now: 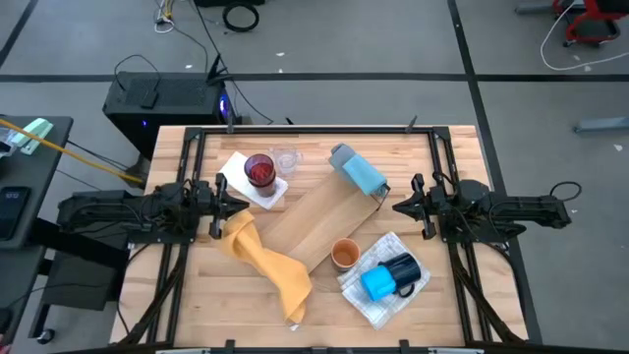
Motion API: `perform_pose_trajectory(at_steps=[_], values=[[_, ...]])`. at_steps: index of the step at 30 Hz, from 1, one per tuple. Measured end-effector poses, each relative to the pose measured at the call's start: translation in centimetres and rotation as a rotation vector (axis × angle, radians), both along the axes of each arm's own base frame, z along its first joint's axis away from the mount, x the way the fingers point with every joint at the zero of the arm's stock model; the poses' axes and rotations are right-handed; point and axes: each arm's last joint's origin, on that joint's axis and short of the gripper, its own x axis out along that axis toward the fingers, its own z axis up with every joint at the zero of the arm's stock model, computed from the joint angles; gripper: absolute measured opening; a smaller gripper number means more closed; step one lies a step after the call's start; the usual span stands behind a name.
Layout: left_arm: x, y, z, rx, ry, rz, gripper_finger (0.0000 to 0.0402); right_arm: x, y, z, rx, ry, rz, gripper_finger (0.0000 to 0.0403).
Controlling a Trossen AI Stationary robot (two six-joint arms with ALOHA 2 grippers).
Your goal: Stack small to large cups/mugs on shelf
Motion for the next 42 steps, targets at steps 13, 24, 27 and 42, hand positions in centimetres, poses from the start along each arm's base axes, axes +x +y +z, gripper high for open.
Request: perform_pose_trajectory(at_steps=[13, 24, 27, 42], values=[[0.0, 0.0, 0.0, 0.0, 0.0, 0.0, 0.0034, 0.0, 0.0, 0.0, 0.0, 0.0, 0.0, 0.0023], [0.0, 0.0, 0.0, 0.001, 0.0, 0.0, 0.0026, 0.0, 0.0, 0.0, 0.0, 0.0, 0.0, 0.0023], [0.0, 0.0, 0.0, 0.0, 0.0, 0.0, 0.0023, 0.0, 0.0, -0.01, 0.0, 0.0, 0.0, 0.0023], [0.0, 0.0, 0.0, 0.0, 0.0, 0.0, 0.0033, 0.0, 0.0, 0.0, 0.0, 0.0, 0.0, 0.0023]])
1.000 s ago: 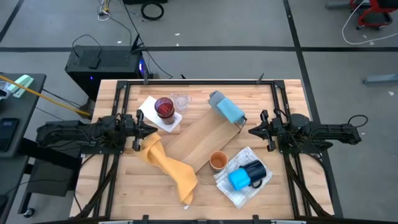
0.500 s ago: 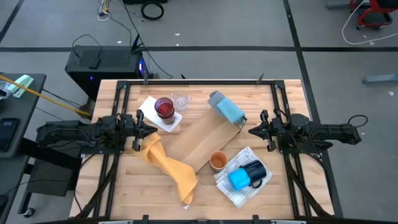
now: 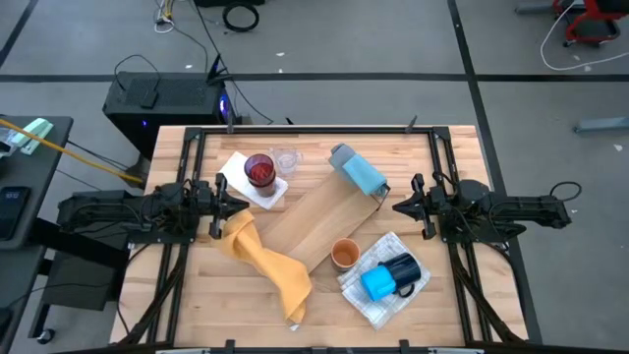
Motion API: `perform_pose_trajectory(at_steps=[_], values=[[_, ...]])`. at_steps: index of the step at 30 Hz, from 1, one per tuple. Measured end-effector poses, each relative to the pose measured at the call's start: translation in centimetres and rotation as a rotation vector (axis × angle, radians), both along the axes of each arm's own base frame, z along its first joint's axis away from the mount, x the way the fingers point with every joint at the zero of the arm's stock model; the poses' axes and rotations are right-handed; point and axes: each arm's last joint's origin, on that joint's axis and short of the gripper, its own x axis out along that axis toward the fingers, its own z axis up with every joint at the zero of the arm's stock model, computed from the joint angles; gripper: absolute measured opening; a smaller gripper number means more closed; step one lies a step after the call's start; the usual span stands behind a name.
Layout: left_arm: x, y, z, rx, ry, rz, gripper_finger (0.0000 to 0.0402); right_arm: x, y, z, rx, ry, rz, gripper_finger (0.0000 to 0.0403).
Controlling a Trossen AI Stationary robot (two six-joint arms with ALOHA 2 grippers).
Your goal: Stack small to large cups/mugs on shelf
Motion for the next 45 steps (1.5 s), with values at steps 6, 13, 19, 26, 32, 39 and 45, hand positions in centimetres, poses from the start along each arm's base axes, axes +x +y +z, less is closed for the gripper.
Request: perform_pose_trajectory(at_steps=[6, 13, 19, 26, 32, 39, 45], values=[[0.0, 0.0, 0.01, 0.0, 0.0, 0.0, 0.0025, 0.0, 0.0, 0.01, 0.0, 0.0, 0.0, 0.0023], [0.0, 0.0, 0.0, 0.0, 0.0, 0.0, 0.0027, 0.0, 0.0, 0.0, 0.0, 0.0, 0.0, 0.0023], [0.0, 0.0, 0.02, 0.0, -0.001, 0.001, 0.0036, 0.0, 0.0, 0.0, 0.0, 0.0, 0.0, 0.0023], [0.0, 0.0, 0.01, 0.0, 0.0, 0.001, 0.003, 0.0, 0.0, 0.0, 0.0, 0.0, 0.0, 0.0023], [0.0, 0.0, 0.0, 0.0, -0.001, 0.0, 0.0023, 0.0, 0.0, 0.0, 0.0, 0.0, 0.0, 0.0023], [0.0, 0.0, 0.01, 0.0, 0.0, 0.0, 0.0031, 0.0, 0.0, 0.01, 0.0, -0.001, 0.0, 0.0023], [0.0, 0.0, 0.01, 0.0, 0.0, 0.0, 0.0036, 0.0, 0.0, -0.01, 0.0, 0.0, 0.0, 0.0023]])
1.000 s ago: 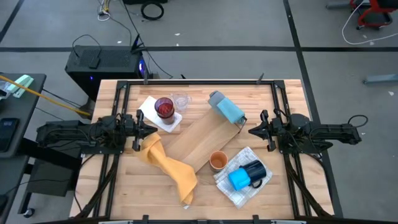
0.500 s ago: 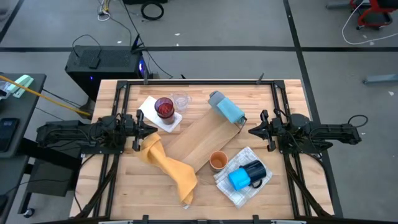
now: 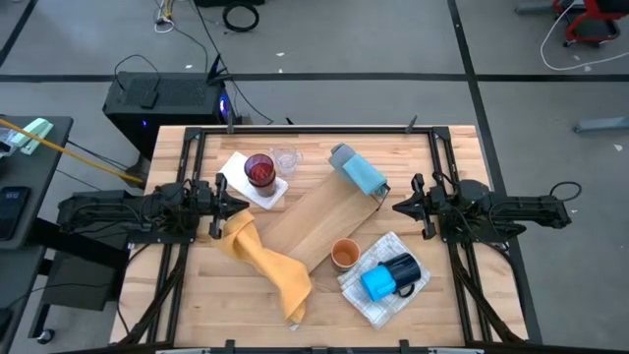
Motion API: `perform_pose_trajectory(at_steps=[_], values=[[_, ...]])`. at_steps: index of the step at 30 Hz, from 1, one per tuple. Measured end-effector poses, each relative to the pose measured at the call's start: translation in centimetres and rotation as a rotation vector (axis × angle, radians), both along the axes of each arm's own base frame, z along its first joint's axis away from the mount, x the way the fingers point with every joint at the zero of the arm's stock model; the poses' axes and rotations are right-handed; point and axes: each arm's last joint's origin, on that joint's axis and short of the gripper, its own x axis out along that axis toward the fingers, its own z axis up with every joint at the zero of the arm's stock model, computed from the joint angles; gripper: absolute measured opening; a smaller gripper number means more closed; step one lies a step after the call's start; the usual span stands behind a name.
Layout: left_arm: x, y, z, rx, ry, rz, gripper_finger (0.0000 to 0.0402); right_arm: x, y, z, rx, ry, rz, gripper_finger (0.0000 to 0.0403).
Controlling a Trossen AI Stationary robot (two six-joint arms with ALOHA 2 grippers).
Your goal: Stack small to large cups/mugs on shelf
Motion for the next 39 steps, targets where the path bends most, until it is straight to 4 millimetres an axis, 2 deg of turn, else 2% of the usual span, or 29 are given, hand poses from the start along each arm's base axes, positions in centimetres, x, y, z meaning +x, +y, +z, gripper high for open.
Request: perform_pose_trajectory(at_steps=[11, 22, 32, 39], values=[[0.0, 0.0, 0.0, 0.0, 0.0, 0.0, 0.0023, 0.0, 0.0, 0.01, 0.0, 0.0, 0.0, 0.0023], [0.0, 0.0, 0.0, 0.0, 0.0, 0.0, 0.0036, 0.0, 0.0, 0.0, 0.0, 0.0, 0.0, 0.0023], [0.0, 0.0, 0.0, 0.0, 0.0, 0.0, 0.0025, 0.0, 0.0, 0.01, 0.0, 0.0, 0.0, 0.0023], [-0.01, 0.0, 0.19, -0.001, -0.02, 0.0, 0.0033, 0.0, 0.0, 0.0, 0.0, 0.0, 0.0, 0.0023]])
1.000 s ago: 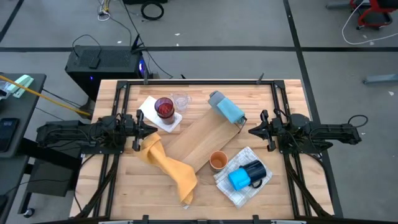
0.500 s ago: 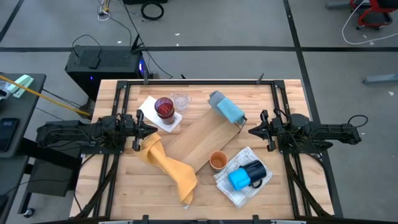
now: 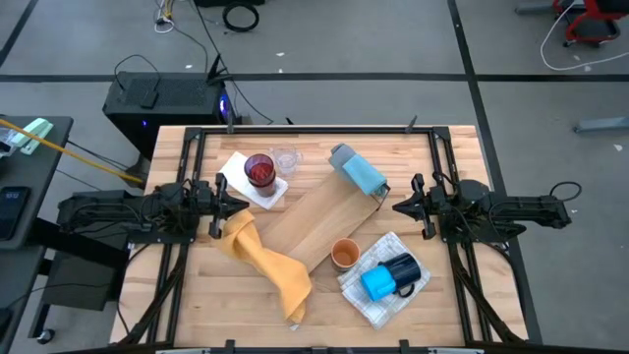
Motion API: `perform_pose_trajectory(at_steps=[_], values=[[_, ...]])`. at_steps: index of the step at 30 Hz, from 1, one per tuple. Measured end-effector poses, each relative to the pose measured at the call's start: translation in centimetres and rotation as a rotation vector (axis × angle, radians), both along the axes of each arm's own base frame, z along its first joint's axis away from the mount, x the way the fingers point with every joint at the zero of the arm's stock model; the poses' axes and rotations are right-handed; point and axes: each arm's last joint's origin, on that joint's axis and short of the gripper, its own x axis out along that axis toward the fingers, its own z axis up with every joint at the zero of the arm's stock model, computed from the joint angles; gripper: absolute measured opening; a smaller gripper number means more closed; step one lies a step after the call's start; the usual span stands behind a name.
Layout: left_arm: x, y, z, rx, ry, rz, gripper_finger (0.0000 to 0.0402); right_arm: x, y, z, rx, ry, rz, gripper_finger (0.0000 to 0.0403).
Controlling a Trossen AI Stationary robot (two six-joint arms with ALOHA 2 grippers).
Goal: Stack small to large cups/mugs on shelf
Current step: Put the purple cup on the shelf
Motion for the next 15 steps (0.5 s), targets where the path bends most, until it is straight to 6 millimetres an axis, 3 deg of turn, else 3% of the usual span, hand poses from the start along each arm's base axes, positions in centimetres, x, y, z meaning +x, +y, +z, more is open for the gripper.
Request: perform_pose_trajectory(at_steps=[5, 10, 15], values=[[-0.3, 0.0, 2.0, 0.004, -0.158, -0.001, 0.0036, 0.0, 0.0, 0.0, 0.0, 0.0, 0.0, 0.0023], [-1.2, -0.1, 7.1, 0.042, -0.26, 0.006, 0.003, 0.0, 0.0, 0.0, 0.0, 0.001, 0.0, 0.0023], [-1.8, -0.1, 11.8, 0.087, -0.218, 0.018, 0.0034, 0.0, 0.0, 0.0, 0.0, -0.001, 0.0, 0.0023]])
